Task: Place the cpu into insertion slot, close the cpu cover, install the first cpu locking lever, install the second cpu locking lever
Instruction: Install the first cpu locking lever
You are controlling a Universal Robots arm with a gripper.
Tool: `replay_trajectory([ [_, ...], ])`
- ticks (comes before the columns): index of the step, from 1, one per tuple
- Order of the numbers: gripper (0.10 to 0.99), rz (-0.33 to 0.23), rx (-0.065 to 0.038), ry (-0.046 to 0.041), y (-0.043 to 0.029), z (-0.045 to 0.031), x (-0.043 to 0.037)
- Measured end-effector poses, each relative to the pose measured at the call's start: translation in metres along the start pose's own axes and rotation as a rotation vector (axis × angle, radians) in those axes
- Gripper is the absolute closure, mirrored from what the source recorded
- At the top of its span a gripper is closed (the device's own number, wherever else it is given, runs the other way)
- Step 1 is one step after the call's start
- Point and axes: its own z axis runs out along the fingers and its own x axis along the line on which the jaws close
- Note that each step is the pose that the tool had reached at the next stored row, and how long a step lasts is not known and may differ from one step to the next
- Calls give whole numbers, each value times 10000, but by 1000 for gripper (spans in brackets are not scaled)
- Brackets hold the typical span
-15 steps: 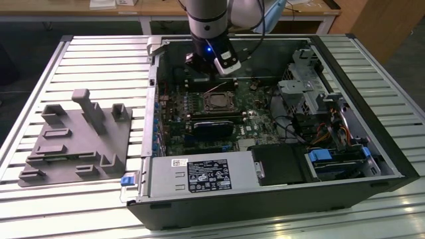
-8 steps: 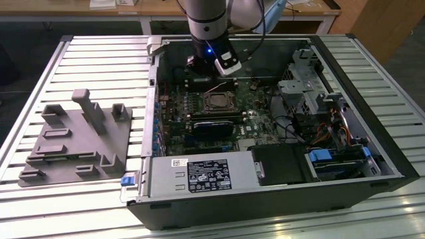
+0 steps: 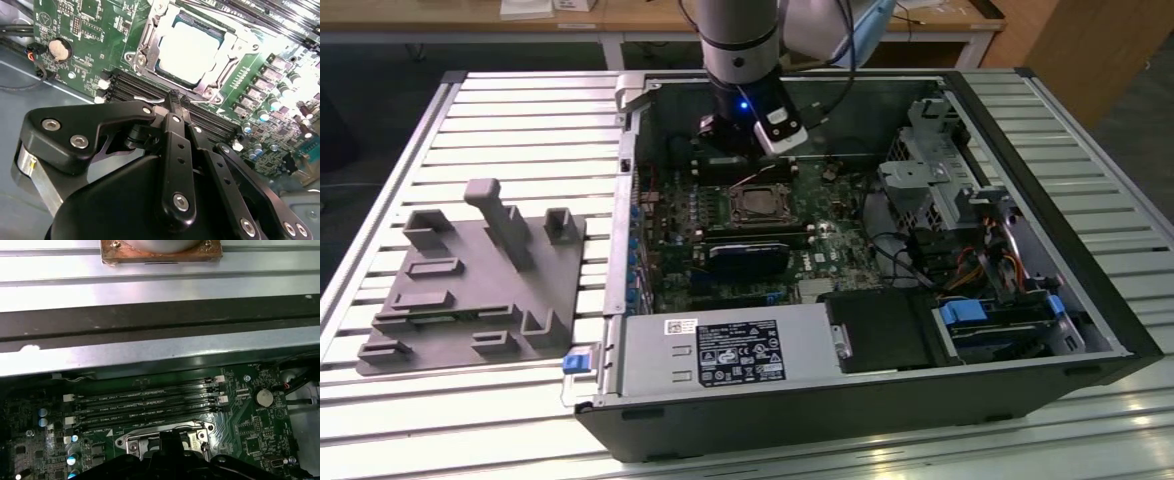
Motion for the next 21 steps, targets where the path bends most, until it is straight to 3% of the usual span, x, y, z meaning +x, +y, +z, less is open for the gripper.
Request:
replay_trajectory([
  [7, 980, 170, 211, -59, 37, 46, -22],
  [21, 980, 877, 317, -183, 99, 138, -49],
])
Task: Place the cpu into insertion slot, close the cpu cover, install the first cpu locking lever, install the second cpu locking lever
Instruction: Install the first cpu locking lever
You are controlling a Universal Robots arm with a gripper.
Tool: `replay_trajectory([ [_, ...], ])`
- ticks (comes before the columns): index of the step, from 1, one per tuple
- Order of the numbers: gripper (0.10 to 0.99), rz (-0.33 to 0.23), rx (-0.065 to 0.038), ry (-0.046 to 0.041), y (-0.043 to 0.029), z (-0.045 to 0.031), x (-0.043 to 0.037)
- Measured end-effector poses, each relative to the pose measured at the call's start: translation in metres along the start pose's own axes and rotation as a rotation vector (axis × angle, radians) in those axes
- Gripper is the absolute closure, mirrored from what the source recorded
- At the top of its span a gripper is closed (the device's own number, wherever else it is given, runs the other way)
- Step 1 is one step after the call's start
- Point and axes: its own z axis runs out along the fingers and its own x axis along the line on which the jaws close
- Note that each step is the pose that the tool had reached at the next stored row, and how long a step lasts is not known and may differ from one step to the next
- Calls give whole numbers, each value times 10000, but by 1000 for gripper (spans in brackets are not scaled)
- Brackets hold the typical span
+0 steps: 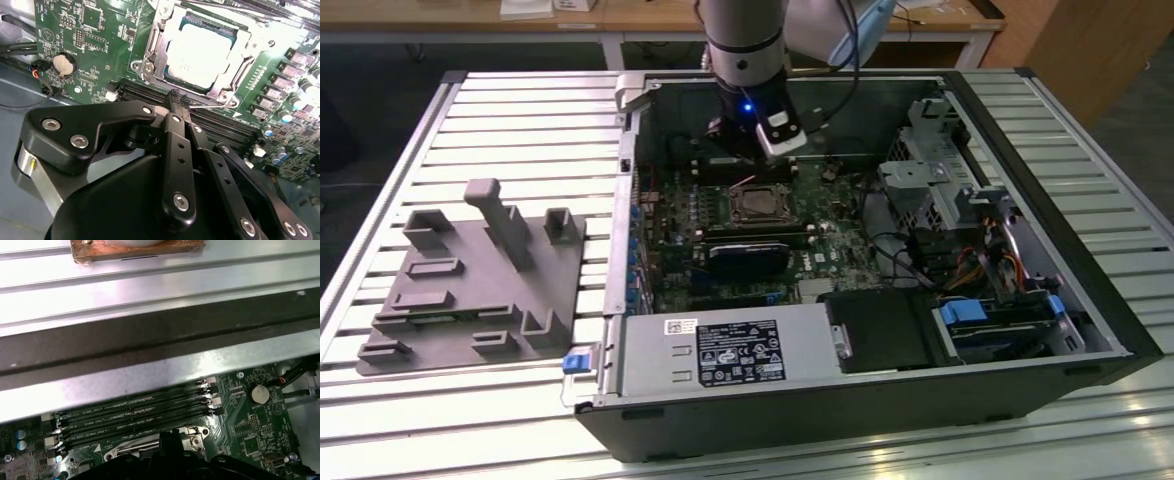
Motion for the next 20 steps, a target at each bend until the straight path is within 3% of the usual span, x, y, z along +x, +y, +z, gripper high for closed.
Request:
replay_trajectory([
  [14, 980, 558, 78, -92, 114, 65, 37],
  [20, 980, 896, 126, -148, 116, 92, 41],
])
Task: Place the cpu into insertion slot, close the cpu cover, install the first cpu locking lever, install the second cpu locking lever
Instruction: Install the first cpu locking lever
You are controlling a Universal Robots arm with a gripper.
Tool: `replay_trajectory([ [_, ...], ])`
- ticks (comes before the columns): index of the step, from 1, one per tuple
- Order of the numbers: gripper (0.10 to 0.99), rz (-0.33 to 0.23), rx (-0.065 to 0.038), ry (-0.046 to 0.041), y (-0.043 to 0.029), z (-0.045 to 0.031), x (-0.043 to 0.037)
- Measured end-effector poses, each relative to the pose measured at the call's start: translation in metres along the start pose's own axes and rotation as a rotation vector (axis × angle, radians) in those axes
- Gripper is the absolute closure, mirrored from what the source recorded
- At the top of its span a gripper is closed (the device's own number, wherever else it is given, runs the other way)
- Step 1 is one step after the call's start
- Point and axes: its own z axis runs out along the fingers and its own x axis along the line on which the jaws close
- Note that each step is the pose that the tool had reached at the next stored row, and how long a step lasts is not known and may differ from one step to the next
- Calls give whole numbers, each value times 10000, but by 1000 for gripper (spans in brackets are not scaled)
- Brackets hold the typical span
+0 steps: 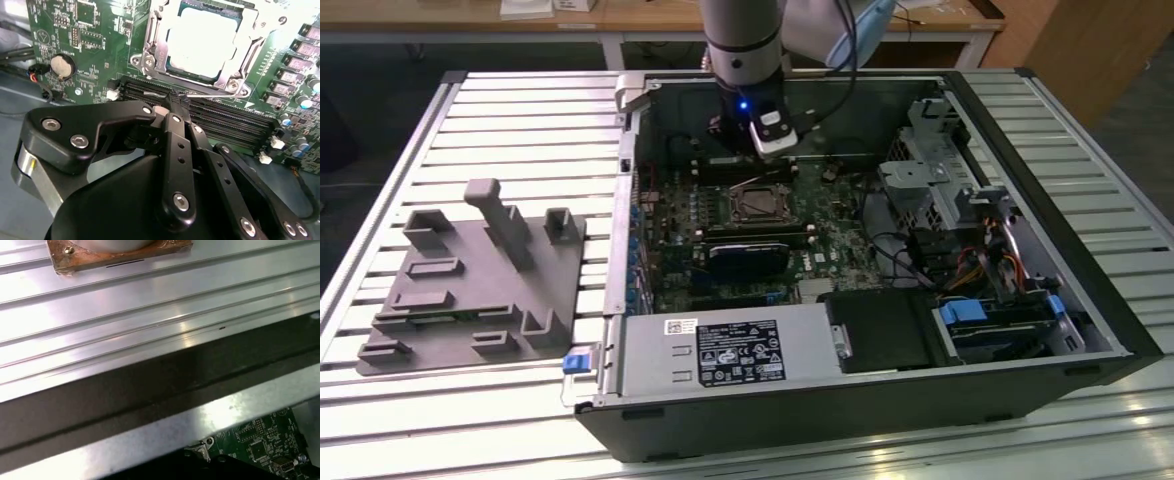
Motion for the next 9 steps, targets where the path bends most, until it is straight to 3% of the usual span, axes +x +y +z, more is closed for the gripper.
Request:
replay_trajectory([
  [9, 980, 609, 89, -100, 18, 43, 2],
])
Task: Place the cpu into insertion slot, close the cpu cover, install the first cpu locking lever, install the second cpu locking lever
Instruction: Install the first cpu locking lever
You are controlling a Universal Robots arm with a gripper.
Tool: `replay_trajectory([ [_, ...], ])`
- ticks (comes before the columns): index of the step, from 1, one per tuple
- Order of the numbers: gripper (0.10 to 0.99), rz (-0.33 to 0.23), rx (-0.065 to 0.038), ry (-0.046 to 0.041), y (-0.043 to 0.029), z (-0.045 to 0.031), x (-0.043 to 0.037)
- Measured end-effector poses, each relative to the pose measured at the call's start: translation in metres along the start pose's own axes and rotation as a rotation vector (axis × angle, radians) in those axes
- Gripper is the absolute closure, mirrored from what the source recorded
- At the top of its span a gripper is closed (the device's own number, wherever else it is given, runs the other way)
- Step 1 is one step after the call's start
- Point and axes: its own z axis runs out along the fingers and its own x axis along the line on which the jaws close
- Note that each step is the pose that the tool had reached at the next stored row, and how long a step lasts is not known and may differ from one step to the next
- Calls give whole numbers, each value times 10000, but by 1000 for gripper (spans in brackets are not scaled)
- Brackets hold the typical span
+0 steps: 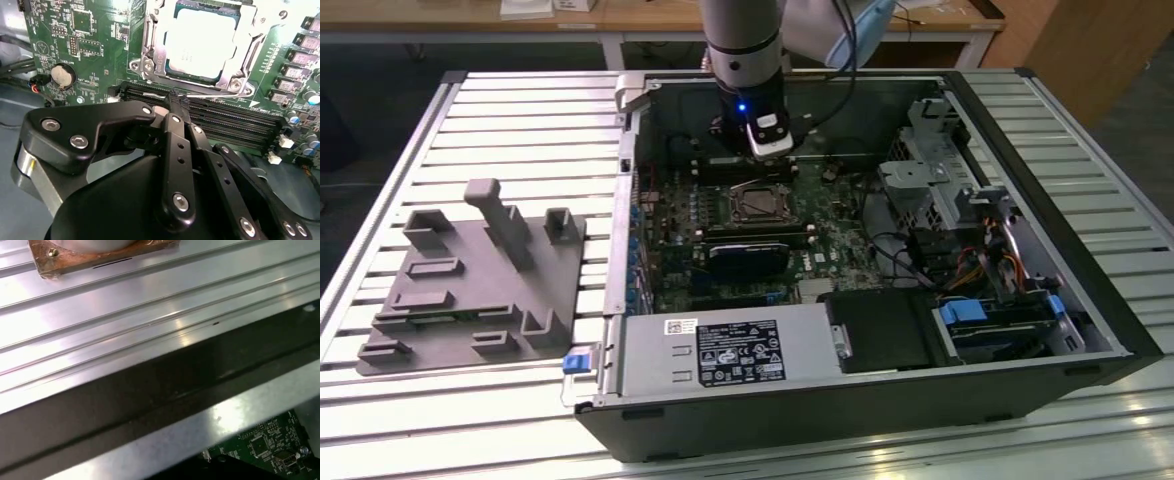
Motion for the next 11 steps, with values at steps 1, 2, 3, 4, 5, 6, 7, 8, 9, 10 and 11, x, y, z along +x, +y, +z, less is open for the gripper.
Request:
replay_trajectory([
  [1, 980, 50, 7, -9, 5, 4, -3],
  [2, 980, 99, 15, -17, 10, 7, -6],
  [3, 980, 146, 24, -25, 14, 10, -10],
  [4, 980, 191, 32, -33, 19, 13, -13],
  [5, 980, 233, 39, -41, 23, 16, -16],
  [6, 980, 272, 48, -49, 27, 19, -18],
  [7, 980, 315, 57, -57, 31, 22, -21],
  [8, 980, 355, 61, -64, 33, 27, -20],
  [9, 980, 391, 66, -70, 36, 30, -19],
  [10, 980, 424, 73, -75, 39, 34, -17],
  [11, 980, 457, 78, -80, 42, 37, -15],
])
